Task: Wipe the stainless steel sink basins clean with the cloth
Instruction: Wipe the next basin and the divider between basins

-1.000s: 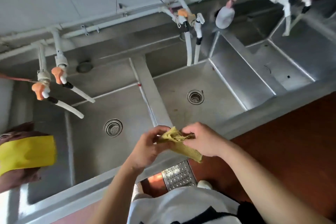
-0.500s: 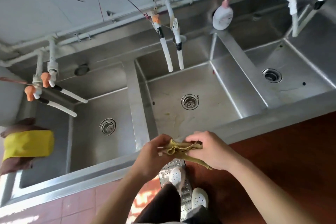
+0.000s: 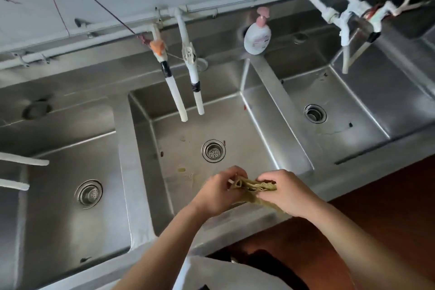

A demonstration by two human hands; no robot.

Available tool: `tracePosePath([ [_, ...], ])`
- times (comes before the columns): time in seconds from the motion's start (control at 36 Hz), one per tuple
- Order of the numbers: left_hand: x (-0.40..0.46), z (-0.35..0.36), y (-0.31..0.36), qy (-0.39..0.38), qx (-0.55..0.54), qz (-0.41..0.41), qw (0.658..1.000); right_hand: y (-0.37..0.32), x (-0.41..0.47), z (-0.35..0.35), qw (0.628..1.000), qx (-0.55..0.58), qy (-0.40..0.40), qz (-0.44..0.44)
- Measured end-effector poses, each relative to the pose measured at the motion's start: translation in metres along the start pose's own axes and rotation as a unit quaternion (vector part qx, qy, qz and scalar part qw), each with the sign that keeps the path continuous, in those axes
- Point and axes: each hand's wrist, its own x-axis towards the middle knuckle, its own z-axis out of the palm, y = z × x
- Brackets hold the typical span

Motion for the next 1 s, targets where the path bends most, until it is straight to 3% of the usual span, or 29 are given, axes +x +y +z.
tracePosePath([
  [0.14, 0.048, 0.001, 0.01, 0.003, 0.03, 0.003, 1.0, 0.009, 0.028, -0.029, 1.0, 0.011, 0.012, 0.007],
  [0.33, 0.097, 0.004, 0.012, 0.026, 0.018, -0.082, 0.996, 0.03, 0.091, -0.056, 0.997, 0.029, -0.076, -0.017],
  [0.61, 0.085, 0.041, -0.004, 0.244, -0.073, -0.261, 0.931, 0.041, 0.171, -0.033, 0.965, -0.05, -0.238, -0.102],
  [0.86, 0.043, 0.045, -0.024, 0.318, -0.098, -0.306, 0.892, 0.006, 0.183, 0.01, 0.922, -0.135, -0.327, -0.155],
  [1.0, 0.019, 0.027, -0.047, 0.336, -0.096, -0.3, 0.888, -0.023, 0.189, 0.042, 0.908, -0.148, -0.345, -0.183],
])
